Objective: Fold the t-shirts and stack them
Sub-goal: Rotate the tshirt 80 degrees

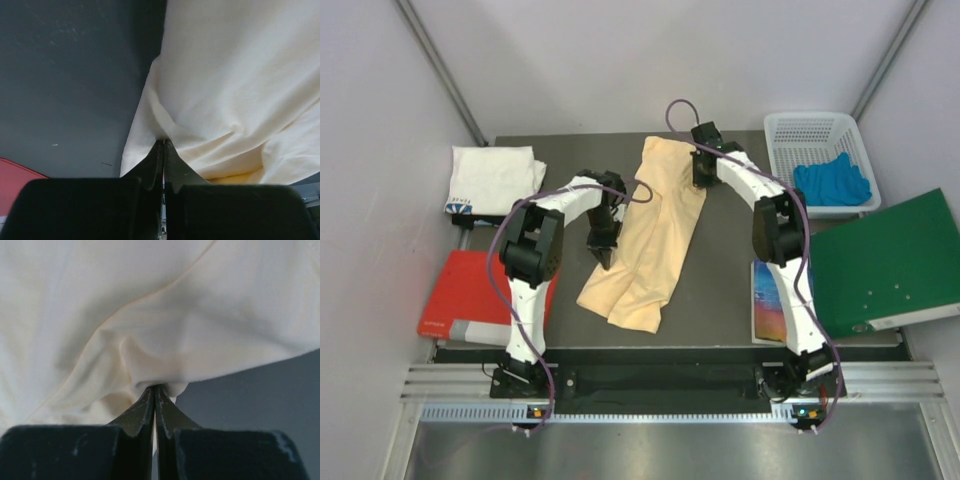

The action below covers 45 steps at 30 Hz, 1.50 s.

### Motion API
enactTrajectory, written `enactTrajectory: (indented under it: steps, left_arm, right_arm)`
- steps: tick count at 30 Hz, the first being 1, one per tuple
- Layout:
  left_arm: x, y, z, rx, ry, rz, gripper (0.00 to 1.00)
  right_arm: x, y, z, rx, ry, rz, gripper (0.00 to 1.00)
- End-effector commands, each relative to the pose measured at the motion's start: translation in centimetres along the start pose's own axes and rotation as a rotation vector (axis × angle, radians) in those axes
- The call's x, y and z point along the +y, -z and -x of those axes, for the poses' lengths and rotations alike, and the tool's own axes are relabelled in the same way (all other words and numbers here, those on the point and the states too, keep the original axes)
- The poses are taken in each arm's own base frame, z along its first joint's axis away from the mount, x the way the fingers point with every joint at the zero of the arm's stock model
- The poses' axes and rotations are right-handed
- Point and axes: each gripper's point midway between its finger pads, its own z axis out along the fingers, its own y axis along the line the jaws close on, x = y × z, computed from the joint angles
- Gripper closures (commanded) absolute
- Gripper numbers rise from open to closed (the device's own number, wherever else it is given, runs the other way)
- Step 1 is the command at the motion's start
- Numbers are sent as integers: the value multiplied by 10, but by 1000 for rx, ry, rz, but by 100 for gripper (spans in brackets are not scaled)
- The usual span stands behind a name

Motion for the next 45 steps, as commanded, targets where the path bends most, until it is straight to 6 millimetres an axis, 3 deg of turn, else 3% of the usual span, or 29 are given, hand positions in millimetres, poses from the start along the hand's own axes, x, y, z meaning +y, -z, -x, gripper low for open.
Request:
enactTrajectory:
  steps: [1,6,10,14,17,21,24,25,27,28,29,30,31,32,33,34,36,37,39,40,41,42,43,44,45]
  left_arm:
    - [5,-2,-12,18,-3,4,100]
    - [-3,-22,-36,142,11,-53,100]
    - [-16,-26,-56,199,-10,-86,100]
    - [-35,-31,-95,312,-63,-111,100]
    - [-54,-32,-113,344,-115,-133,100]
    - [-86,-29,-126,376,-153,-217,100]
    - [-87,-27,-125,350,-159,-181,100]
    - [-82,-26,-121,327,-155,-145,100]
    - [-78,-17,-112,265,-148,-114,100]
    - [-76,-12,-106,232,-144,-109,100]
    - [-75,-5,-95,182,-139,-89,100]
    - [-76,6,-88,134,-141,-97,100]
    - [-74,13,-79,95,-131,-98,100]
    - [-76,25,-65,31,-129,-94,100]
    - [-76,36,-56,-20,-128,-96,100]
    - [-73,44,-47,-60,-116,-89,100]
    - [-74,65,-27,-162,-105,-87,100]
    - [-72,74,-18,-200,-81,-89,95]
    - [-71,84,-8,-248,-58,-118,81]
    - [-66,86,-3,-255,-24,-136,57]
    - [-64,91,2,-282,-10,-158,44]
    - [-64,94,6,-295,7,-193,21]
    - [-52,93,12,-304,66,-215,5]
    - [-49,96,18,-322,89,-251,1]
    - [-43,106,37,-373,129,-340,1]
  right_arm:
    - [-4,2,54,-162,-29,-40,100]
    - [-10,-11,69,-210,-15,-75,100]
    - [-17,-18,80,-258,-4,-93,100]
    - [-22,-22,95,-315,11,-106,100]
    - [-20,-26,104,-354,27,-106,100]
    - [-18,-33,109,-378,44,-105,100]
    - [-19,-26,112,-379,42,-94,97]
    - [-17,-9,121,-403,30,-81,97]
    - [-16,2,112,-381,37,-61,92]
    - [-15,42,132,-442,18,-42,89]
    - [-18,44,117,-417,21,-36,86]
    - [-19,59,118,-432,20,-27,82]
    - [-19,102,133,-495,7,-6,71]
    - [-21,105,120,-469,14,2,65]
    - [-23,118,116,-463,11,8,52]
    - [-23,150,122,-498,-6,27,46]
    - [-23,160,97,-425,-2,66,28]
    - [-17,178,92,-411,-15,119,26]
    - [-17,177,56,-289,-27,156,13]
    - [-17,185,47,-264,-47,180,12]
    - [-8,180,20,-180,-48,243,11]
    - [-5,179,4,-135,-51,274,9]
    - [-3,178,-24,-61,-61,308,9]
    - [-3,178,-38,-28,-74,314,9]
    - [-4,187,-45,-30,-84,325,8]
